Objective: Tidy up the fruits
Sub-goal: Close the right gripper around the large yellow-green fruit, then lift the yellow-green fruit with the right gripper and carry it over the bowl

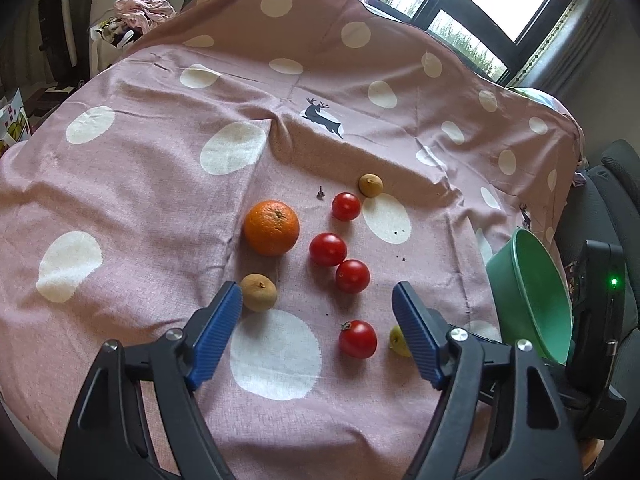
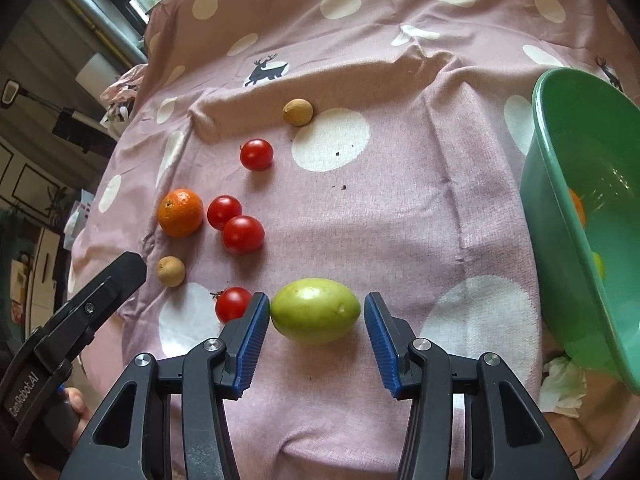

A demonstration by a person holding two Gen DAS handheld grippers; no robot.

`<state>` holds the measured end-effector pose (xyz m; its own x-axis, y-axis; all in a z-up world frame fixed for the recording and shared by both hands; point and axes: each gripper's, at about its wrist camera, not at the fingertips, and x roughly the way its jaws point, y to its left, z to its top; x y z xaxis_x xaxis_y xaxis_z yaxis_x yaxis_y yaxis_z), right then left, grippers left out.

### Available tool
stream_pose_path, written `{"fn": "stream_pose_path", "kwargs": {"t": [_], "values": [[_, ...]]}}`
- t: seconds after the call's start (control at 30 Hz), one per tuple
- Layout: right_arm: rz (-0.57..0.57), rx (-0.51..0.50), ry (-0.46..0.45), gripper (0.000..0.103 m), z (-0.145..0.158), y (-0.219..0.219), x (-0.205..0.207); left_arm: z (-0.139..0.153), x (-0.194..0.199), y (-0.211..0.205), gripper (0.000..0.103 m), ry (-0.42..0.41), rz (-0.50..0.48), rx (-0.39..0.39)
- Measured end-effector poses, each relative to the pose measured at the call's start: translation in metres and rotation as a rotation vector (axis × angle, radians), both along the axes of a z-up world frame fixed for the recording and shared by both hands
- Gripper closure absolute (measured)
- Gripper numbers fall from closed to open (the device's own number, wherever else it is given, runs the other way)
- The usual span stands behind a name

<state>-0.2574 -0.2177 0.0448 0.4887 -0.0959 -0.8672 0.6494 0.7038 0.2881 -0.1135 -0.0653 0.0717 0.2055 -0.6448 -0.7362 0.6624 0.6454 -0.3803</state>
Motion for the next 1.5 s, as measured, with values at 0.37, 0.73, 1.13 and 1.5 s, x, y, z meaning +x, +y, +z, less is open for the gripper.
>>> {"fn": "stream_pose_path", "kwargs": {"t": [0.37,0.73,1.13,1.5], "values": [[-0.102,0.015,-0.129,0.053,0.015,-0.02,-0.024,-0.004,-0.021,-0.019,0.042,0.032,-0.104,-0.011],[-0.098,0.12,-0.166,0.053,0.005,-0.033,-0.01,-0.02,-0.039,-0.053,0.051,0.09,-0.216,-0.006],[-0.071,0.142,-0.108,0.053,-0.013,-0.049,0.025,-0.037,-0.032,-0.084,0.069,0.092,-0.244,0.047],[-0.038,0.195,-0.13,0.063,-0.021,-0.049,0.036,-0.045,-0.023,-0.085,0.073,0.116,-0.21,0.043]]}}
